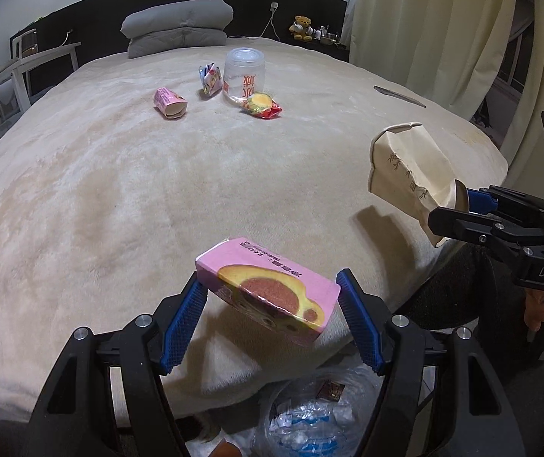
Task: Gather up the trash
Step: 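Lift both held items off the bed and carry them down to the clear bag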
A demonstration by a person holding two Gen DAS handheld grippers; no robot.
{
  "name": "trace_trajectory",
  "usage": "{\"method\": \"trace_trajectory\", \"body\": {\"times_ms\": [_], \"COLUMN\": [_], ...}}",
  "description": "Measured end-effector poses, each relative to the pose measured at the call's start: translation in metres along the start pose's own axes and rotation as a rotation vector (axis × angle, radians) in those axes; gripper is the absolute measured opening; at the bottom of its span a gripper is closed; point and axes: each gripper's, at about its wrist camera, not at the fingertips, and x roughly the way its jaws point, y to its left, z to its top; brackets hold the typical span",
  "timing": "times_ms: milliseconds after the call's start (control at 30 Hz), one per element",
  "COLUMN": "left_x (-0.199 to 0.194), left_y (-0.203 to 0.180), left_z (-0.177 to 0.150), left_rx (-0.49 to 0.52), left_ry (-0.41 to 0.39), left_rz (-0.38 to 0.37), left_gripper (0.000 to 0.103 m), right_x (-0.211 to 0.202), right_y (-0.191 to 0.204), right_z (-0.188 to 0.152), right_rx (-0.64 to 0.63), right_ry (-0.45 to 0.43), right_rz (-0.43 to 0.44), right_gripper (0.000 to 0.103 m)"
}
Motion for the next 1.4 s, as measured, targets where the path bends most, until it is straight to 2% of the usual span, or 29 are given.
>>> {"method": "trace_trajectory", "body": {"times_ms": [300,600,800,900,1100,1400], "left_x": [-0.019,-0.021,-0.012,-0.003,0.026,0.068], "left_y": [-0.016,-0.035,-0.034,-0.032,-0.032,-0.038], "left_z": [-0.039,-0.073,-0.091,-0.096,-0.106,-0.126], "left_rx": [0.014,0.010,-0.044,-0.068,-0.106,-0.125], "left_ry": [0.031,0.099,0.186,0.233,0.351,0.535], "left_rz": [0.046,0.061,0.059,0.081,0.119,0.120], "left_gripper": [0.069,0.069,0.069,0.069,0.069,0.069], "right_x": [-0.021,-0.030,-0.018,-0.008,0.019,0.069], "right_y": [0.025,0.042,0.052,0.052,0.046,0.022], "right_z": [-0.031,-0.050,-0.061,-0.068,-0.084,-0.106], "right_rx": [-0.066,-0.043,-0.013,0.023,0.094,0.216], "right_ry": [0.016,0.058,0.150,0.210,0.349,0.559], "right_rz": [-0.014,-0.001,0.013,0.017,-0.016,-0.067], "right_gripper": [0.051,0.051,0.051,0.051,0.051,0.051]}}
